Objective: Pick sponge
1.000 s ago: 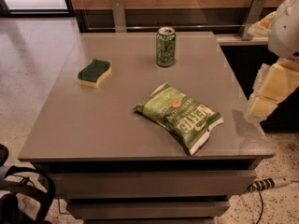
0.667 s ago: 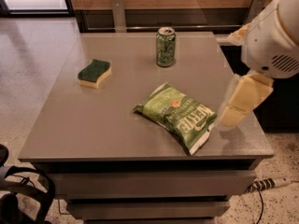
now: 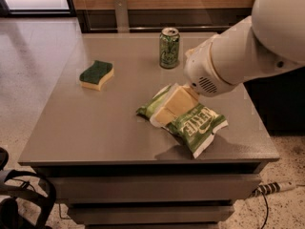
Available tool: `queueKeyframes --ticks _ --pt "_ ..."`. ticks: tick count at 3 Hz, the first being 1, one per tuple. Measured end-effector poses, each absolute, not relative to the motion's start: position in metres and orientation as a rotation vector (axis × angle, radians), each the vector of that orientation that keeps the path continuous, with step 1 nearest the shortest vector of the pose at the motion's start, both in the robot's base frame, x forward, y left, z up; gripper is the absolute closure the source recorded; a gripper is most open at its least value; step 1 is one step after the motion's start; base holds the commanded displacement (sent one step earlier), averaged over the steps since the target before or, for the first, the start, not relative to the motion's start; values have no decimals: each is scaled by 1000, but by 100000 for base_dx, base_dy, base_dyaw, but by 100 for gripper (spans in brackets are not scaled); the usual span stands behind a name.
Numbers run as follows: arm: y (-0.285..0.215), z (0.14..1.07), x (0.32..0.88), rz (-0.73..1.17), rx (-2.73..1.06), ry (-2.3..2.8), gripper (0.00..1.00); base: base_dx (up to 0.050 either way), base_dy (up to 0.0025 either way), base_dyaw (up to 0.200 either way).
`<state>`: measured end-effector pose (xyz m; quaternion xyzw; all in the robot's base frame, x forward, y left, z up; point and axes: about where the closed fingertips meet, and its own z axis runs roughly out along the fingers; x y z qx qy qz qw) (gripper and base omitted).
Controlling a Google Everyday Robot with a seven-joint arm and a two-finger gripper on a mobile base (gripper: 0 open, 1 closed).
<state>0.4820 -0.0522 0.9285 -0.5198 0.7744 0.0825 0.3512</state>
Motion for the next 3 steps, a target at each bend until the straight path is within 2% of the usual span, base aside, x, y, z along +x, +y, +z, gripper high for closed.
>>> queueKeyframes --ticks 1,3 --pt "-25 913 524 272 -1221 1962 0 0 0 0" --pt "-3 924 559 278 -1076 1852 0 0 0 0"
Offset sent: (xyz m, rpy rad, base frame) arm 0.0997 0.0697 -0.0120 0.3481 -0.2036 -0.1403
